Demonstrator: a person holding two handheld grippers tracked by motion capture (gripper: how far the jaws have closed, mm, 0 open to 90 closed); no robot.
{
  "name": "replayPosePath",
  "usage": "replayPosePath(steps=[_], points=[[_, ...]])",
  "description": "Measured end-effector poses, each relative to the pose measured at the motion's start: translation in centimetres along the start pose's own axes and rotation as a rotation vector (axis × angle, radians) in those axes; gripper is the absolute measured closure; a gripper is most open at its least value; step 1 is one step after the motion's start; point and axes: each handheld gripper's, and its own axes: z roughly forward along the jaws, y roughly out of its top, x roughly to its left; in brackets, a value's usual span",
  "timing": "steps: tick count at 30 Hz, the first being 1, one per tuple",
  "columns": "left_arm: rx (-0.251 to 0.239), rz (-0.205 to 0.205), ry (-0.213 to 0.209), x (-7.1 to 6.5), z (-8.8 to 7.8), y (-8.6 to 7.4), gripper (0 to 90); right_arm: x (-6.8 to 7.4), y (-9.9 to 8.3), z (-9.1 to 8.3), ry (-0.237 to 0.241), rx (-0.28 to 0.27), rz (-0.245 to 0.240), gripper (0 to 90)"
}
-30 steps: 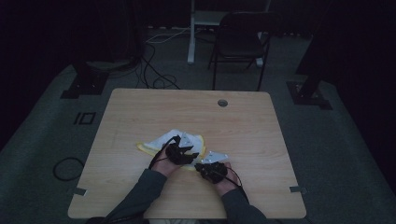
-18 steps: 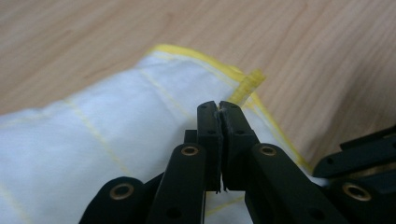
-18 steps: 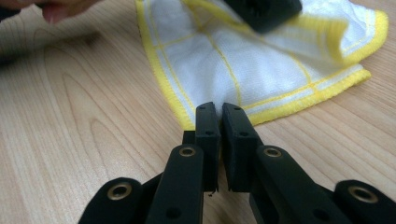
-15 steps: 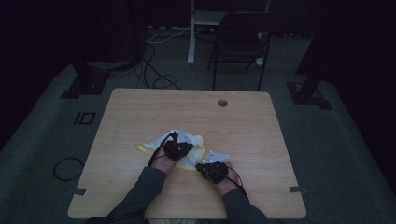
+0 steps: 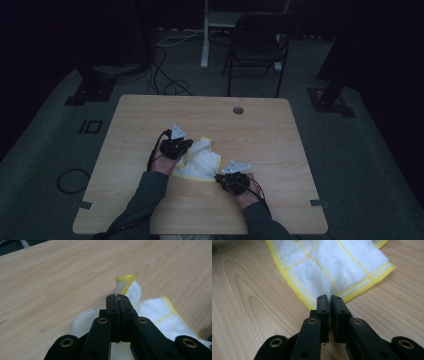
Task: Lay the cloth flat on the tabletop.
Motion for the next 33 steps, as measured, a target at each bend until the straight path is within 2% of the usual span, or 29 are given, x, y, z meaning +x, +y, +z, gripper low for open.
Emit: replayPosePath(steps=[12, 24, 33], points=[[0.001, -0.068, 0.052, 3.4, -1.0, -0.2, 89.4, -0.4, -0.2, -0.4, -0.012, 0.007, 0.008, 85.8], [0.012, -0.126, 0.076, 5.3, -1.0, -0.9, 89.4, -0.8, -0.4, -0.8, -0.03, 0.015, 0.01, 86.2], [0.024, -0.16, 0.114, 7.3, -1.3, -1.3, 89.5, -1.0, -0.6, -1.0, -0.046, 0.015, 0.015, 86.5]])
